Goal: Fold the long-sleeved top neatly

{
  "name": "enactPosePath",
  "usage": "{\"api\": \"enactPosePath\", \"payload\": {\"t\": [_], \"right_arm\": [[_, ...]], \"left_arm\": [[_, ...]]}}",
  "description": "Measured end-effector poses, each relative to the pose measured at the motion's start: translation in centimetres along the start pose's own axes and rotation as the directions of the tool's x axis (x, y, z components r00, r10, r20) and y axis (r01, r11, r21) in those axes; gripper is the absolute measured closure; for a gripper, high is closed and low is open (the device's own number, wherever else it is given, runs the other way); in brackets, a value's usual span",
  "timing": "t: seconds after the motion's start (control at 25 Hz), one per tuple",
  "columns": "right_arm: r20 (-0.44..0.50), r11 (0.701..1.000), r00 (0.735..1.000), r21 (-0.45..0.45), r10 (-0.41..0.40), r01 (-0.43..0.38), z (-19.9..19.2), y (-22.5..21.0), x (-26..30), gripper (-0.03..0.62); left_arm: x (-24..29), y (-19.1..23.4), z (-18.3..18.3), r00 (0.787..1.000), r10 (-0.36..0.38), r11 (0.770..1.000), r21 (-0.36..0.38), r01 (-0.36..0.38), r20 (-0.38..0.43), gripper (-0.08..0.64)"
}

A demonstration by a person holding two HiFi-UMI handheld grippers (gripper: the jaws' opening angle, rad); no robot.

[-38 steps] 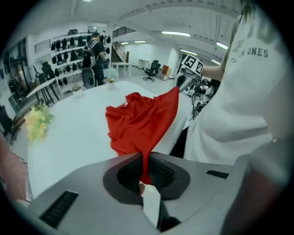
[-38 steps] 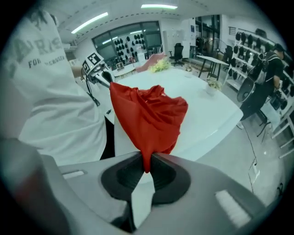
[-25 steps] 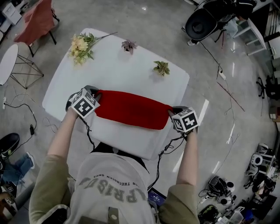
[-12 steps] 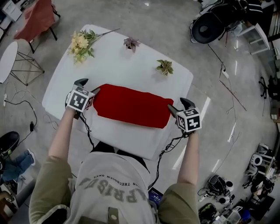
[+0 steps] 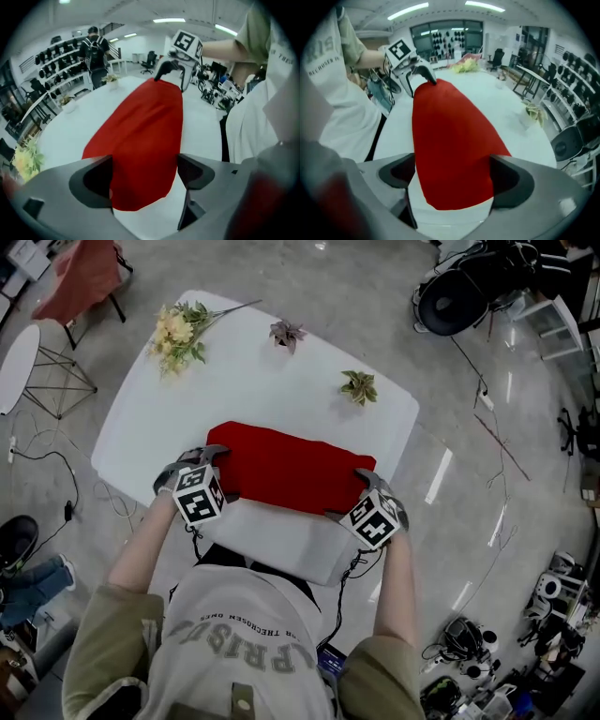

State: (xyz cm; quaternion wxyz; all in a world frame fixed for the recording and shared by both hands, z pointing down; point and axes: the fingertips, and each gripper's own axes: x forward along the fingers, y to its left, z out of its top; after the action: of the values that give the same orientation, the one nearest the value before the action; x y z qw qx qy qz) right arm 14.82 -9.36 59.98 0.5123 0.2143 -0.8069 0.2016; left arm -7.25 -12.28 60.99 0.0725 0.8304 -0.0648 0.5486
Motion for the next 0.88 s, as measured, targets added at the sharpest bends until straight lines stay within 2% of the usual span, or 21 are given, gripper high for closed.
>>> {"api": "enactPosePath", "payload": {"t": [0.08, 0.12, 0.24, 0.4, 0.52, 0.6, 0.64, 0.68, 0.72, 0.76, 0.8, 0.88], "right_arm": [[-0.083, 0.999, 0.997, -0.038, 0.0, -0.003, -1.4, -0.7, 1.2, 0.103], [-0.098, 0.999, 0.995, -0.041, 0.004, -0.008, -1.8, -1.1, 1.6, 0.103], [-0.085, 0.999, 0.996, -0.011, 0.03, -0.031, -2.3, -1.8, 2.8, 0.103], [-0.059, 0.999, 0.998, 0.012, 0.036, -0.036, -2.1, -2.0, 3.1, 0.104], [0.022, 0.998, 1.0, 0.057, -0.012, 0.011, -1.1, -2.1, 0.9, 0.104], [0.156, 0.993, 0.985, 0.105, -0.077, 0.061, 0.3, -2.2, -1.7, 0.104], [0.247, 0.986, 0.961, 0.139, -0.123, 0.09, 1.5, -2.3, -3.4, 0.104], [0.348, 0.976, 0.921, 0.182, -0.177, 0.119, 2.8, -2.3, -5.5, 0.104], [0.451, 0.961, 0.86, 0.236, -0.24, 0.145, 4.3, -2.2, -7.7, 0.104], [0.545, 0.941, 0.779, 0.298, -0.308, 0.164, 5.7, -2.0, -10.1, 0.104], [0.623, 0.916, 0.686, 0.363, -0.376, 0.173, 7.0, -1.7, -12.5, 0.104], [0.718, 0.861, 0.49, 0.481, -0.494, 0.164, 9.0, -0.8, -16.9, 0.104]], "left_arm": [[1.1, 0.3, -1.4, 0.998, -0.016, 1.0, 0.018, 0.017, -0.061, 0.143], [1.5, 0.6, -1.9, 0.998, -0.028, 1.0, 0.004, 0.028, -0.061, 0.141], [2.2, 1.1, -2.4, 0.998, -0.068, 0.995, -0.068, 0.068, -0.01, 0.137], [2.1, 1.3, -2.2, 0.996, -0.084, 0.991, -0.101, 0.086, 0.028, 0.137], [0.3, 1.4, -1.4, 0.993, -0.064, 0.986, -0.146, 0.078, 0.102, 0.137], [-2.3, 2.0, -0.3, 0.979, -0.008, 0.976, -0.212, 0.052, 0.205, 0.137], [-4.0, 2.4, 0.4, 0.962, 0.039, 0.966, -0.256, 0.032, 0.27, 0.137], [-5.9, 2.9, 1.3, 0.935, 0.101, 0.952, -0.305, 0.008, 0.34, 0.137], [-7.8, 3.4, 2.3, 0.897, 0.174, 0.934, -0.356, -0.019, 0.407, 0.137], [-9.8, 3.9, 3.2, 0.848, 0.253, 0.913, -0.406, -0.05, 0.465, 0.137], [-11.6, 4.2, 4.1, 0.792, 0.334, 0.887, -0.454, -0.081, 0.511, 0.137], [-14.9, 4.4, 5.9, 0.672, 0.471, 0.835, -0.534, -0.131, 0.571, 0.137]]}}
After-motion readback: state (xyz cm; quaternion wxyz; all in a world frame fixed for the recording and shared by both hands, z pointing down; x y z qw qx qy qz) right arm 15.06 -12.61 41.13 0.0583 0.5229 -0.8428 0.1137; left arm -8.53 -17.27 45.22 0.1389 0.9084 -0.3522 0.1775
